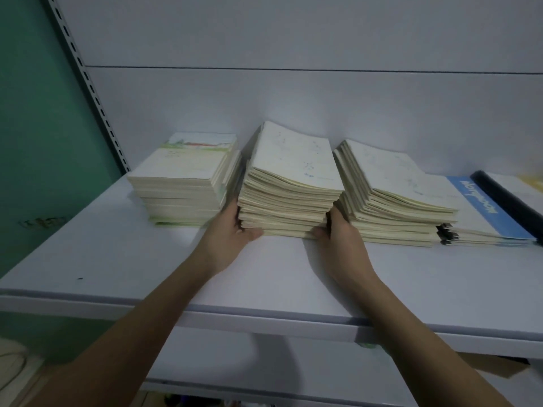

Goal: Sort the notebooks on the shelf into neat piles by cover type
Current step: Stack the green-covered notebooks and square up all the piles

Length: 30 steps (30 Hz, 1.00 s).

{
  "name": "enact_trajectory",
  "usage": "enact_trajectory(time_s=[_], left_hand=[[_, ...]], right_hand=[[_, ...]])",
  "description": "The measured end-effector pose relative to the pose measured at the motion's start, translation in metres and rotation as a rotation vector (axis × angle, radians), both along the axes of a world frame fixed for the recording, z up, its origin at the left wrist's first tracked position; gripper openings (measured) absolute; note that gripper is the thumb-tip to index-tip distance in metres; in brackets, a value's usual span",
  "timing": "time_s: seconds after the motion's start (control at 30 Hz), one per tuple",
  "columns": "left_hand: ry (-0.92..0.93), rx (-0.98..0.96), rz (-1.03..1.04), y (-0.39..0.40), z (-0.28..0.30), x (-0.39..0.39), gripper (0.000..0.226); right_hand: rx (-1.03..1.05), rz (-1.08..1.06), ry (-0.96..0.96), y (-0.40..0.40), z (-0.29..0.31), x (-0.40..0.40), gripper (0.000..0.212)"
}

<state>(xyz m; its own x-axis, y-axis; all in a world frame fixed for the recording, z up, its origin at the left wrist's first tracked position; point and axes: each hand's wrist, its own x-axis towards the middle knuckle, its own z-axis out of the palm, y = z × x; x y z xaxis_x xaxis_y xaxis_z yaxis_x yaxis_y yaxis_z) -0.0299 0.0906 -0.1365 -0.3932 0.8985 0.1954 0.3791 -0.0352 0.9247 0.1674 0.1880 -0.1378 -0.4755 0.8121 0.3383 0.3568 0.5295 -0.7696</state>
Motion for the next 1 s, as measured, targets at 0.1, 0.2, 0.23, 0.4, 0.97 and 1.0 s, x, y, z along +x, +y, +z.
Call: enact_trajectory(time_s=[0.1, 0.2, 0.23, 0.4, 0.97, 1.0], left_hand=[[0.105, -0.052, 0.048, 0.002, -0.001, -0.001, 0.080], [0.135, -0.065, 0.092, 0.006, 0.001, -0.006, 0.075], [0.153, -0.068, 0.111, 0.008, 0.001, -0.007, 0.071], [0.270, -0.104, 0.212, 0.012, 0.002, -0.002, 0.060], [0.273, 0.020, 0.214, 0.009, -0.005, -0.011, 0.067], [0.266, 0.024, 0.209, 0.008, -0.004, -0.010, 0.066]], right_hand=[[0.014, 0.027, -0.038, 0.001, -0.001, 0.001, 0.022], [0.072, 0.056, -0.121, 0.008, -0.002, 0.003, 0.020], [0.101, 0.069, -0.139, 0.011, -0.001, 0.004, 0.018], [0.248, 0.090, -0.301, 0.026, -0.006, 0.002, 0.024], [0.211, -0.050, -0.164, 0.013, -0.021, -0.013, 0.066], [0.262, -0.048, -0.172, 0.012, -0.021, -0.013, 0.069]])
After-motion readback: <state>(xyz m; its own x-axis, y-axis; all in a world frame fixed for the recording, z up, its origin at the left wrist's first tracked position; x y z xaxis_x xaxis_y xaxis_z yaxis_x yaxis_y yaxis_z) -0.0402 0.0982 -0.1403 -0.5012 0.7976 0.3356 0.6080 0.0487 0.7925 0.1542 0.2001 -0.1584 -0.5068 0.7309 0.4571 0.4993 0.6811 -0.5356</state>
